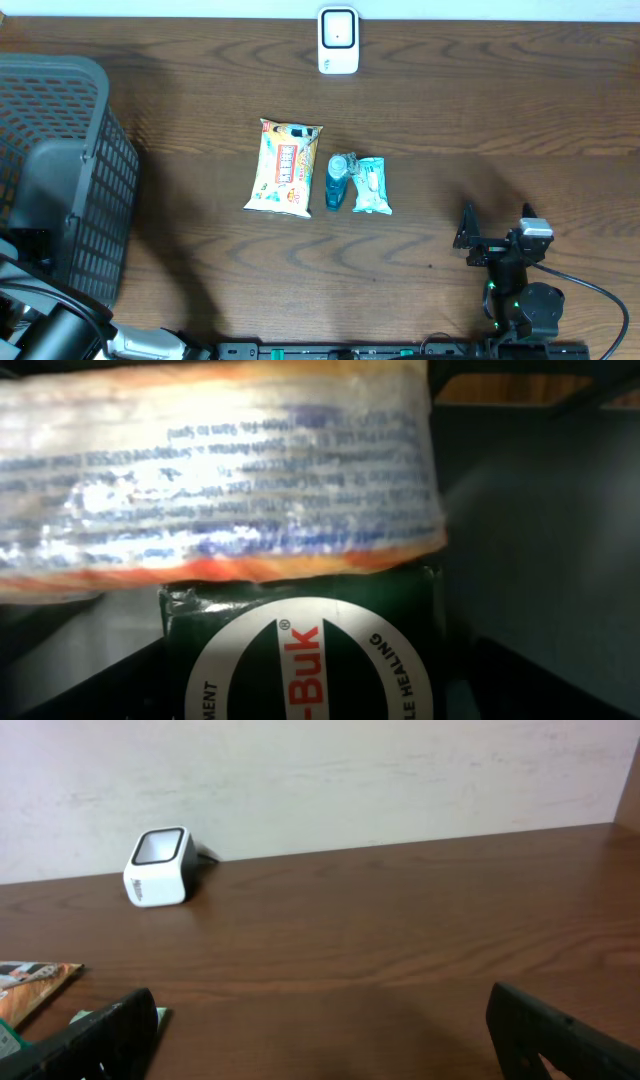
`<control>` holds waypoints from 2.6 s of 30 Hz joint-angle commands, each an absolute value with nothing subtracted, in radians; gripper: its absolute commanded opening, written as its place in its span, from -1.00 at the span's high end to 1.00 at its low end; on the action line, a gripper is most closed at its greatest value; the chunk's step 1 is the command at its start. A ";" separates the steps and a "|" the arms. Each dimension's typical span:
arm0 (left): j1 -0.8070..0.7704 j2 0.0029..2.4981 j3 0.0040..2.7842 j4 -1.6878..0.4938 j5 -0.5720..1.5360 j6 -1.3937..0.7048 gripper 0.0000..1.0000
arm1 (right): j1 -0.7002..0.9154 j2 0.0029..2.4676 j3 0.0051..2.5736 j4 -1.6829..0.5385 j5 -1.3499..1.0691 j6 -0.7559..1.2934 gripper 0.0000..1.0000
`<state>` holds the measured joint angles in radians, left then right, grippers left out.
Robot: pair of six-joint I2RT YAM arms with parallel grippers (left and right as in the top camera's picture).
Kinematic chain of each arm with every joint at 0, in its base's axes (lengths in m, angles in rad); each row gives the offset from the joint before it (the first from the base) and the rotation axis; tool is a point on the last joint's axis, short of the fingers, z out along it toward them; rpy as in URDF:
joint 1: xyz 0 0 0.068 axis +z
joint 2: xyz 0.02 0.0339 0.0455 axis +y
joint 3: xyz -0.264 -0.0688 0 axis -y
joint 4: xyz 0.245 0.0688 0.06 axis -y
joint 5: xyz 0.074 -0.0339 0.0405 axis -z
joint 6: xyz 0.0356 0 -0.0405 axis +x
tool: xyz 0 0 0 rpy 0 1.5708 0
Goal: Scan the item barcode
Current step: 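Reach the left gripper into the basket and grasp the green ointment tin, then carry the green tin out and set it right of the wipes pack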
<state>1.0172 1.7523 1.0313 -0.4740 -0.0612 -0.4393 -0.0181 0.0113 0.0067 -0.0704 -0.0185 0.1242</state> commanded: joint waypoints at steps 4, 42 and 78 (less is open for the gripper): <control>1.010 1.829 0.967 -0.508 0.052 -0.420 -0.47 | 0.002 0.007 0.006 -0.075 -0.014 0.115 -0.99; 0.889 1.216 1.146 -0.408 0.558 -0.668 -0.26 | 0.002 0.007 0.006 -0.075 -0.014 0.115 -0.99; -0.742 1.736 1.180 0.294 0.241 -0.617 -0.26 | 0.002 0.007 0.006 -0.075 -0.014 0.115 -0.99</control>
<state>-0.7017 1.6745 1.1282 0.2886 0.2565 -0.6888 -0.0181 0.0113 0.0067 -0.0704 -0.0185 0.1242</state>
